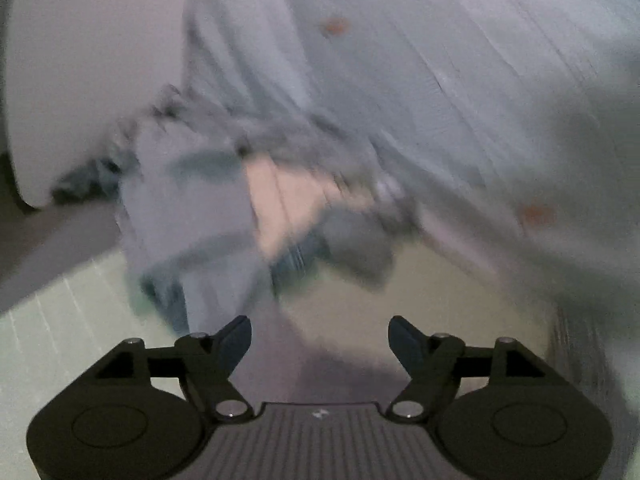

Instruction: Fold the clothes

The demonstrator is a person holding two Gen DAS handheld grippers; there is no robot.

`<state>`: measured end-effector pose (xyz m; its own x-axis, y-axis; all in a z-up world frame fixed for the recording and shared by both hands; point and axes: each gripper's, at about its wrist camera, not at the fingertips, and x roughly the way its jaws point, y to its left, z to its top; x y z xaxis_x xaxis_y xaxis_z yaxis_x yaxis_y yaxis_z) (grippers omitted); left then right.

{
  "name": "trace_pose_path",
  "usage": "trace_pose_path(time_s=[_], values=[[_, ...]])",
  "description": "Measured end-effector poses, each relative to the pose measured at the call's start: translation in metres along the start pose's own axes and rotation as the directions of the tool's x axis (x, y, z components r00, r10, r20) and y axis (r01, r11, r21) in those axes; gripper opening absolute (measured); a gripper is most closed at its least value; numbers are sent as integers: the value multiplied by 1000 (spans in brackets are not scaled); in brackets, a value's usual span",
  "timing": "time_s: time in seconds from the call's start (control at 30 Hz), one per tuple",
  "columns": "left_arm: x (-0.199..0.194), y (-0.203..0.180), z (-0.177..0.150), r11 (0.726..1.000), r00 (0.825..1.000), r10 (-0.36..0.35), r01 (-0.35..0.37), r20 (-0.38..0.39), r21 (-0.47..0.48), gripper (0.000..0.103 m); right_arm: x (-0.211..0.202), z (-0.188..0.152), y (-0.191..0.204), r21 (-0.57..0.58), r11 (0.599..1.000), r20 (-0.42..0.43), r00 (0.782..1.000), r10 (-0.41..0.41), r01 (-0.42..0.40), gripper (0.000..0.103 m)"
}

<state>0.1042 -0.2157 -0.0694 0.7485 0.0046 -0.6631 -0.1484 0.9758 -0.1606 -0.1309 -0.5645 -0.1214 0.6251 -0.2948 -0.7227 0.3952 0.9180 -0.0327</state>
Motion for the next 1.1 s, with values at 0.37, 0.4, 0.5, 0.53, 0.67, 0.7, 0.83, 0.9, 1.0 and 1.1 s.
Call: trace_pose_path(time_s=[0.37, 0.4, 0.5, 0.53, 0.67, 0.7, 0.83, 0.9, 1.0, 1.1], values=[[-65, -87, -173, 827, 864, -258, 429, -432, 363, 76, -22, -15, -31, 149, 988, -2, 999, 49, -48, 83], [-69, -92, -182, 800, 861, -251, 442, -443, 405, 76, -26, -19, -31, 152, 985, -4, 997, 83, -81, 75], [-76, -92, -194, 796, 873, -210, 414, -440, 441, 77, -34, -30, -29, 142, 975, -8, 985, 172, -170, 51], [-75, -88, -196, 804, 872, -200, 407, -447, 434, 77, -37, -34, -27, 130, 972, -11, 980, 198, -195, 47], [-80, -72, -201, 819, 871, -164, 382, -463, 428, 78, -46, -48, -10, 76, 958, -46, 958, 282, -278, 30], [-82, -69, -203, 820, 871, -157, 377, -465, 430, 78, -47, -50, -5, 65, 956, -61, 955, 291, -287, 28], [-85, -60, -206, 815, 864, -136, 376, -484, 442, 82, -52, -55, 13, 20, 944, -83, 941, 329, -329, 4], [-87, -57, -209, 806, 863, -128, 377, -488, 456, 84, -61, -52, 26, -47, 940, -53, 941, 335, -337, 3], [-91, -53, -213, 802, 858, -126, 383, -498, 458, 88, -71, -50, 49, -150, 926, -37, 938, 344, -345, 3], [-93, -47, -218, 801, 853, -132, 392, -505, 452, 93, -69, -51, 67, -191, 907, -74, 926, 369, -376, 8]])
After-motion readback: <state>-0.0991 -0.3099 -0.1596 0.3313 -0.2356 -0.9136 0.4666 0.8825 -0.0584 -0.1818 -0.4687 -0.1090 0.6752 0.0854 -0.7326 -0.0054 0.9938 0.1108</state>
